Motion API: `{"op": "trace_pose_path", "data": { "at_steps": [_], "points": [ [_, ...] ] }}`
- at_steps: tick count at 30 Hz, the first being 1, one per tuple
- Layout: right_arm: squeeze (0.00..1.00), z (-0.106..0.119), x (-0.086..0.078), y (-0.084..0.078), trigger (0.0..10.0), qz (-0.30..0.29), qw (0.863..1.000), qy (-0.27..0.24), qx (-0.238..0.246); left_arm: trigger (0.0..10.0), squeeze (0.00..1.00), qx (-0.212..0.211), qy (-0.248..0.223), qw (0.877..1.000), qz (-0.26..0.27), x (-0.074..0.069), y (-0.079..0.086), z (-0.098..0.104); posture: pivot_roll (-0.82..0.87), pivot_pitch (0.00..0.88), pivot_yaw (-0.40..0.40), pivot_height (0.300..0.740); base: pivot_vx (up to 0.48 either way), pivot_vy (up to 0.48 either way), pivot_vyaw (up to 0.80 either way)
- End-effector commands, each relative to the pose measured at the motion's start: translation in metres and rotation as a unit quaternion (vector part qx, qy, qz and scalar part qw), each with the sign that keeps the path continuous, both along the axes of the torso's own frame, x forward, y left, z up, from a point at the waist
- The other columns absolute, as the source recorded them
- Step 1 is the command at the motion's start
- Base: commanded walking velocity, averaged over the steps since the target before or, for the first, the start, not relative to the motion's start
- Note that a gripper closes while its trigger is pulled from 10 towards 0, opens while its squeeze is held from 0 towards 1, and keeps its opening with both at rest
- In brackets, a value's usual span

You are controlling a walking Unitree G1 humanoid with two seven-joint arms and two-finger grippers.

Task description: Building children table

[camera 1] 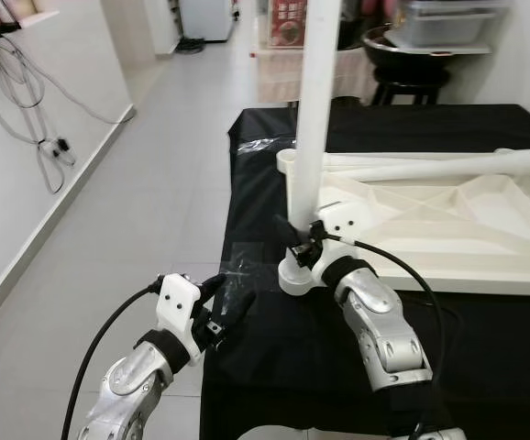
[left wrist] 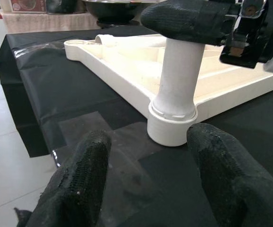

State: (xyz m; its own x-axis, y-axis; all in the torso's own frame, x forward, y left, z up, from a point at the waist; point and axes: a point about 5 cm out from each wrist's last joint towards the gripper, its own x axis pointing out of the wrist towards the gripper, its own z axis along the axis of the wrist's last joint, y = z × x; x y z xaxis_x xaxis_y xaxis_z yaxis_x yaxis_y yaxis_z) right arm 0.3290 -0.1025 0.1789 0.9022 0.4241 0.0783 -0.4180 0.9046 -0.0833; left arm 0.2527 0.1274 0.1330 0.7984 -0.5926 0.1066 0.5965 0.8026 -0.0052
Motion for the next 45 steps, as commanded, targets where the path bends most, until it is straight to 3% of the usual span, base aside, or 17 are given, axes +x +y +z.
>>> {"op": "trace_pose_path", "data": {
  "at_steps": [1, 8, 9, 11, 15, 18, 19, 20, 21, 33, 34, 35, 37, 38, 40, 41, 45],
  "points": [
    [1.00, -0.015, -0.004, -0.003, 10.0, 0.032, 0.998, 0.047, 0.003, 10.0, 0.00, 0.011, 0.008, 1.000, 0.004, -0.001, 0.005, -0.005, -0.08, 0.090, 0.016, 0.740, 0.000, 0.000, 0.00],
    [1.00, 0.012, -0.001, -0.009, 10.0, 0.168, 0.986, 0.010, 0.016, 10.0, 0.00, 0.011, 0.009, 1.000, 0.002, -0.001, 0.003, -0.006, -0.08, 0.079, 0.015, 0.740, 0.000, 0.000, 0.00],
    [0.12, 0.018, 0.004, -0.012, 10.0, 0.199, 0.980, -0.001, -0.008, 10.0, 0.00, 0.010, 0.010, 1.000, 0.001, -0.001, 0.003, -0.006, -0.07, 0.076, 0.010, 0.740, 0.000, 0.000, 0.00],
    [0.00, 0.023, 0.009, -0.016, 10.0, 0.239, 0.970, -0.004, -0.035, 10.0, 0.00, 0.010, 0.010, 1.000, 0.000, -0.001, 0.001, -0.006, -0.07, 0.072, 0.007, 0.740, 0.000, 0.000, 0.00],
    [0.00, 0.022, 0.019, -0.021, 10.0, 0.324, 0.942, 0.020, -0.089, 10.0, 0.00, 0.008, 0.010, 1.000, -0.001, -0.002, -0.001, -0.007, -0.06, 0.069, -0.002, 0.740, 0.000, 0.000, 0.00],
    [0.00, 0.018, 0.024, -0.020, 10.0, 0.330, 0.938, 0.036, -0.100, 10.0, 0.00, 0.008, 0.010, 1.000, -0.001, -0.003, -0.002, -0.007, -0.05, 0.070, -0.001, 0.740, 0.000, 0.000, 0.00],
    [0.00, 0.018, 0.030, -0.021, 1.9, 0.326, 0.939, 0.044, -0.097, 10.0, 0.00, 0.008, 0.011, 1.000, -0.001, -0.004, -0.002, -0.007, -0.05, 0.070, -0.005, 0.740, 0.000, 0.000, 0.00],
    [0.00, 0.018, 0.030, -0.021, 1.9, 0.326, 0.939, 0.044, -0.097, 10.0, 0.00, 0.008, 0.011, 1.000, -0.001, -0.004, -0.002, -0.007, -0.05, 0.070, -0.005, 0.740, 0.000, 0.000, 0.00],
    [0.00, 0.018, 0.034, -0.022, 0.0, 0.323, 0.941, 0.052, -0.088, 10.0, 0.00, 0.008, 0.011, 1.000, -0.002, -0.004, -0.002, -0.007, -0.04, 0.074, -0.006, 0.740, 0.000, 0.000, 0.00],
    [0.00, 0.004, 0.024, -0.052, 0.0, 0.286, 0.954, 0.066, -0.062, 10.0, 0.00, 0.007, 0.012, 1.000, -0.002, -0.008, 0.000, -0.005, -0.06, 0.102, -0.006, 0.740, 0.000, 0.000, 0.00],
    [0.00, -0.004, 0.017, -0.054, 0.0, 0.249, 0.964, 0.071, -0.065, 10.0, 0.00, 0.007, 0.011, 1.000, -0.002, -0.008, 0.001, -0.005, -0.06, 0.102, -0.012, 0.740, 0.000, 0.000, 0.00],
    [0.00, -0.019, 0.012, -0.049, 0.0, 0.122, 0.988, 0.082, -0.055, 10.0, 0.00, 0.008, 0.011, 1.000, -0.001, -0.007, 0.002, -0.005, -0.07, 0.103, -0.011, 0.740, 0.000, 0.000, 0.00],
    [0.00, -0.019, 0.012, -0.049, 0.0, 0.122, 0.988, 0.082, -0.055, 10.0, 0.00, 0.008, 0.011, 1.000, -0.001, -0.007, 0.002, -0.005, -0.07, 0.103, -0.011, 0.740, 0.000, 0.000, 0.00],
    [0.00, -0.042, -0.012, -0.035, 0.0, 0.038, 0.991, 0.121, -0.031, 10.0, 0.00, 0.009, 0.011, 1.000, -0.001, -0.007, 0.004, -0.005, -0.07, 0.113, 0.012, 0.740, 0.000, 0.000, 0.00],
    [0.00, -0.042, -0.012, -0.035, 0.0, 0.038, 0.991, 0.121, -0.031, 10.0, 0.00, 0.009, 0.011, 1.000, -0.001, -0.007, 0.004, -0.005, -0.07, 0.113, 0.012, 0.740, 0.000, 0.000, 0.00],
    [0.00, -0.043, -0.025, -0.031, 0.0, -0.029, 0.993, 0.103, -0.058, 10.0, 0.00, 0.013, 0.011, 1.000, -0.001, -0.006, 0.006, -0.005, -0.08, 0.102, 0.026, 0.740, 0.000, 0.000, 0.00],
    [0.00, -0.043, -0.027, -0.033, 0.0, -0.059, 0.990, 0.115, -0.048, 10.0, 0.00, 0.017, 0.014, 1.000, -0.007, -0.004, 0.007, -0.006, -0.08, 0.090, 0.027, 0.740, 0.000, 0.000, 0.00]
  ]
}}
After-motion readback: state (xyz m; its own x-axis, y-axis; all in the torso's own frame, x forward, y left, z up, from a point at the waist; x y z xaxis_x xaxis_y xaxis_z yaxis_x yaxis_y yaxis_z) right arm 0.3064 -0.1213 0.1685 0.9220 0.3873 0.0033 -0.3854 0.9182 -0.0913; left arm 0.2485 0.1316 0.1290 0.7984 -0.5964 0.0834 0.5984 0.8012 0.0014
